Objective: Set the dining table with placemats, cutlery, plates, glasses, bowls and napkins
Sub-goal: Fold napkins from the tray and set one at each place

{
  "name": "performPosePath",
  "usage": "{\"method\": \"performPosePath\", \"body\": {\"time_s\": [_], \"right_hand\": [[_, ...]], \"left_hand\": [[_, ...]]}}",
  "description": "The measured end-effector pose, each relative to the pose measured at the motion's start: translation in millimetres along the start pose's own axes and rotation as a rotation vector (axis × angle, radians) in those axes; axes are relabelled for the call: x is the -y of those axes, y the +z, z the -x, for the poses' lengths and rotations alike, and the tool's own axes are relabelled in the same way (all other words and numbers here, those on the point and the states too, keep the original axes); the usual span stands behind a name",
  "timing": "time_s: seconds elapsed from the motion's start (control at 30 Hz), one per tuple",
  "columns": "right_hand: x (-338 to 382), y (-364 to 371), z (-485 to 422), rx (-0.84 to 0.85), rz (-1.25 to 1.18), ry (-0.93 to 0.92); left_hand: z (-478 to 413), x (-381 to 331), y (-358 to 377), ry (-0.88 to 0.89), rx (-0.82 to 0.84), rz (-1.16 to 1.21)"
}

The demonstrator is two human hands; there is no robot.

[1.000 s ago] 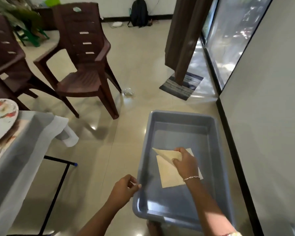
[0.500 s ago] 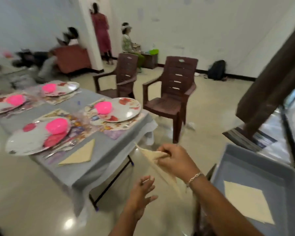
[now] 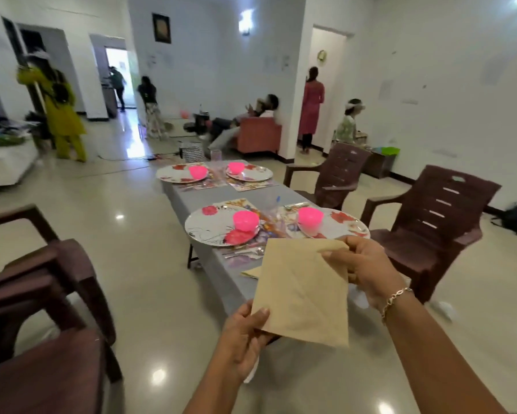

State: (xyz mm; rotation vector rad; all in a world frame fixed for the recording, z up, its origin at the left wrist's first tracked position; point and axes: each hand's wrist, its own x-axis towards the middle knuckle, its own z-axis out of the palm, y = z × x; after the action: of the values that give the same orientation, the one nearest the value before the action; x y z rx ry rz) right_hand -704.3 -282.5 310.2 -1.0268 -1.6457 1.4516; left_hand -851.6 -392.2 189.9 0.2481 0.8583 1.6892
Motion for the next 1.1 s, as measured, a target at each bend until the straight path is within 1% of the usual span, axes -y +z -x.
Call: {"method": "performPosePath", "body": {"time_s": [0.07,0.13,0.3,0.4,0.57,0.77,0.87,1.0,1.1], "right_hand": [[1.6,7.6,-13.8,0.041,0.069,0.008],[3.4,14.1,-30.4,0.102,0.094,0.014],[1.6,36.0,-88.7,0.199,0.104,0.012],[-0.8,53.6,-131.9,0.221,0.104,-0.043],[2.5,79.9,-201.6,0.248,0.075,-0.125],[10.8,111.3,-269.1,0.298,0.023,-0.146],[14.7,140.3,-299.4,0.312,0.008,-0.165],[16.4,184.9,-336.9,0.287,0.146,-0.296],[18.3,222.6,-367.2,0.280,0.302,-0.399]], "left_hand": [[2.9,-15.8,-12.2,0.024,0.011,-0.070],[-0.2,-30.4,-23.8,0.067,-0.016,-0.129],[-26.2,-76.3,-42.8,0.242,-0.084,-0.275],[-57.0,-110.0,-51.4,0.377,-0.124,-0.400],[-109.0,-167.0,-57.9,0.546,-0.163,-0.600],[-155.3,-213.8,-67.0,0.612,-0.168,-0.682],[-177.4,-234.8,-84.3,0.620,-0.179,-0.724],[-212.1,-260.3,-105.7,0.616,-0.244,-0.729],[-243.5,-282.4,-129.2,0.623,-0.304,-0.769]]}}
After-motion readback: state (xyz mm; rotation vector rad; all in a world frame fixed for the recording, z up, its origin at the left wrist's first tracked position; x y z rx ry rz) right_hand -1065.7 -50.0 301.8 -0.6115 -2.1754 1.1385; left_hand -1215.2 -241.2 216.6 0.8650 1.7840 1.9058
